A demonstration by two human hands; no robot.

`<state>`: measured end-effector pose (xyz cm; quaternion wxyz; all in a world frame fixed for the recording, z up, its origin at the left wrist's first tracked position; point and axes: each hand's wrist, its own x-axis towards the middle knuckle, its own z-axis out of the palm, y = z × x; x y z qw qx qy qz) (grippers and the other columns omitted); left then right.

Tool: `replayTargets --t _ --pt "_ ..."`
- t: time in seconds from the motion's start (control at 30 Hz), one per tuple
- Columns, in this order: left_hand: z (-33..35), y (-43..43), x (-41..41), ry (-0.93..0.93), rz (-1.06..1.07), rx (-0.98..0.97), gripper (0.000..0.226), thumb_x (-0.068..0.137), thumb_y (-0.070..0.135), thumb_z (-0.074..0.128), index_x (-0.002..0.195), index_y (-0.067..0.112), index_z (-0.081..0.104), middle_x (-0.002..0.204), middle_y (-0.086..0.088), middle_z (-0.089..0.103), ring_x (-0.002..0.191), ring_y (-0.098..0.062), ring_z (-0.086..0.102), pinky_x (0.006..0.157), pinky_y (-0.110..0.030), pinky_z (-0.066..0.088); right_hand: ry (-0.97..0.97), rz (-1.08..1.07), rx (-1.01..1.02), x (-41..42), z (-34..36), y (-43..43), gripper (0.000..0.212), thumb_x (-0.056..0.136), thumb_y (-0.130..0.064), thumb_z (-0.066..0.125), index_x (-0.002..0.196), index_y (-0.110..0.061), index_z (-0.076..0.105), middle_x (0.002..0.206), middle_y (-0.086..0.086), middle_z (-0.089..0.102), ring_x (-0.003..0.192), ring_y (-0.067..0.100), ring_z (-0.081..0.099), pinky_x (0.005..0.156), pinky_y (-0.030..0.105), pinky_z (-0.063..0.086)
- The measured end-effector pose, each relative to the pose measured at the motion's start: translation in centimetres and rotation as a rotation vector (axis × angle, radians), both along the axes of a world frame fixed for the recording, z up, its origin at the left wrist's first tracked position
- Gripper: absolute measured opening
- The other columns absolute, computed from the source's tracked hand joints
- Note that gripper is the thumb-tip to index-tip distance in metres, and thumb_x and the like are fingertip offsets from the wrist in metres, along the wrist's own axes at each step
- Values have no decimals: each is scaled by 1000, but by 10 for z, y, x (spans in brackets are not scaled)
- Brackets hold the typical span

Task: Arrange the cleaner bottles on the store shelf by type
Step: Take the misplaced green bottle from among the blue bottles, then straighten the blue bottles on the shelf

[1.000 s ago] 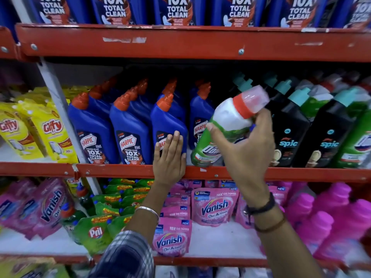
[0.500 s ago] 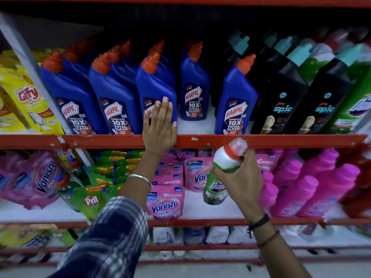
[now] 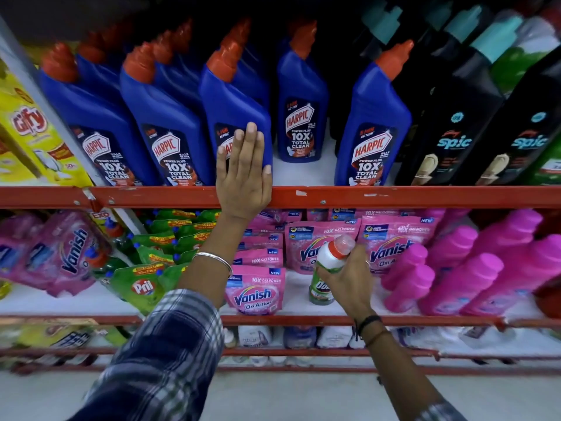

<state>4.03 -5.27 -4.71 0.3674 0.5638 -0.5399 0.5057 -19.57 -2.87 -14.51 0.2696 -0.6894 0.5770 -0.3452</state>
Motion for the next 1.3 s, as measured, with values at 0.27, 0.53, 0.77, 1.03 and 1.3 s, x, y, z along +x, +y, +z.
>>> replayTargets --t 0.27,0.53,0.77,1.03,1.3 --pt "2 0 -1 5 5 -6 64 99 27 32 154 12 3 161 3 -7 149 -13 -1 122 -36 0 45 8 -40 2 1 6 79 64 -47 82 119 -8 41 113 11 55 99 28 62 71 40 56" --pt "1 -1 0 3 29 2 61 99 27 31 153 11 9 162 1 -3 149 -15 2 122 -38 1 -384 -149 -447 1 93 -15 80 71 -36 81 129 -2 38 134 18 38 122 15 34 99 2 23" --pt "0 -1 2 -3 44 -2 60 99 28 32 153 10 13 162 0 0 149 -16 5 122 -38 2 -311 -223 -418 38 134 -53 104 70 -35 81 143 2 17 146 22 28 133 34 29 109 34 30" --pt "0 -2 2 -15 34 -19 60 99 28 32 153 10 14 162 0 3 149 -17 8 122 -38 2 -283 -301 -448 39 137 -63 105 64 -41 82 140 2 24 135 20 41 122 34 41 100 42 39" --pt "-1 -1 2 -34 37 -17 60 99 29 30 153 10 13 162 -2 3 149 -17 7 122 -38 2 -339 -223 -465 70 150 -54 104 63 -44 84 139 0 28 132 17 45 119 30 46 91 34 45"
